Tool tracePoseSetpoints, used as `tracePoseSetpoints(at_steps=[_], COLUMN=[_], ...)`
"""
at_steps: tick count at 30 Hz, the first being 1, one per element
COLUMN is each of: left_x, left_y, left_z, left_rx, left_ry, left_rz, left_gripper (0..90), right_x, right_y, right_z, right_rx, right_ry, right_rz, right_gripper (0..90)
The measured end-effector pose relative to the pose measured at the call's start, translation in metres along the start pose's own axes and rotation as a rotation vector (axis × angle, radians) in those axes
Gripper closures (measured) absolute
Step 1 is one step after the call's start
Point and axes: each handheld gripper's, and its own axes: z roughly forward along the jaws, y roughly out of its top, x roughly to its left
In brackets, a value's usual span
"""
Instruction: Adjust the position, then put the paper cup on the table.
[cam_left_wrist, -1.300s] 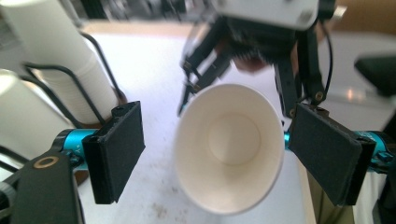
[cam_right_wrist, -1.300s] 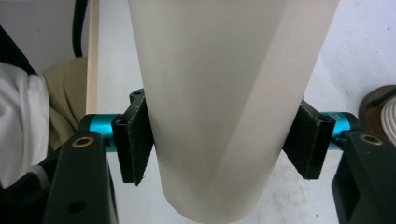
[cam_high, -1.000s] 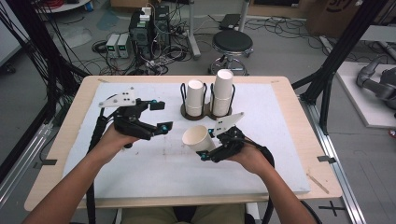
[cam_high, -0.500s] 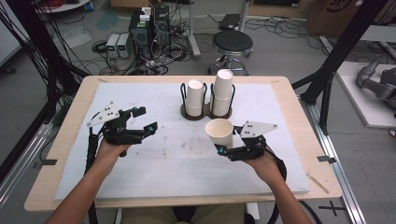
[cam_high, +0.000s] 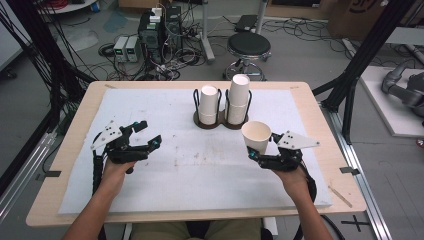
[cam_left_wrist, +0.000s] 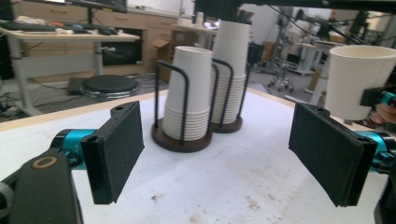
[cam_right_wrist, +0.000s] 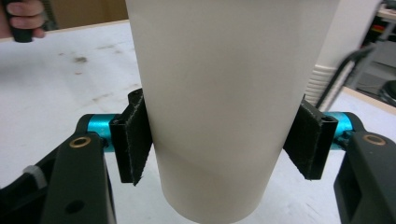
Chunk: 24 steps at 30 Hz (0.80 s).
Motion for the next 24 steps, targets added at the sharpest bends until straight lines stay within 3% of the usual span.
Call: tracePoseSetpoints(at_steps=[4, 8, 14, 24], left_x=[0.006, 0.01, 0.008, 0.005], left_y=[-0.006, -0.006, -0.004, -0.007], left_z=[-0.006, -0.011, -0.017, -0.012], left_rx=[0.004, -0.034, -0.051, -0.014], left_ry=[0.012, 0.027, 0.044, 0.058], left_rz=[-0.028, -0.068, -0.047, -0.022], left_gripper=[17.7, 15.0, 15.2, 15.3], right_x=[-0.001, -0.005, -0.007, -0.011], right_y=[-0.003, -0.003, -0.004, -0.007], right_z=[-0.003, -0.009, -0.012, -0.018], right_rx=[0.002, -0.028, -0.027, -0.022], right_ry=[-0.021, -0.049, -0.051, -0.076], right_rz=[0.019, 0.045, 0.055, 0.072], right_gripper=[32.7, 32.4, 32.2, 32.1])
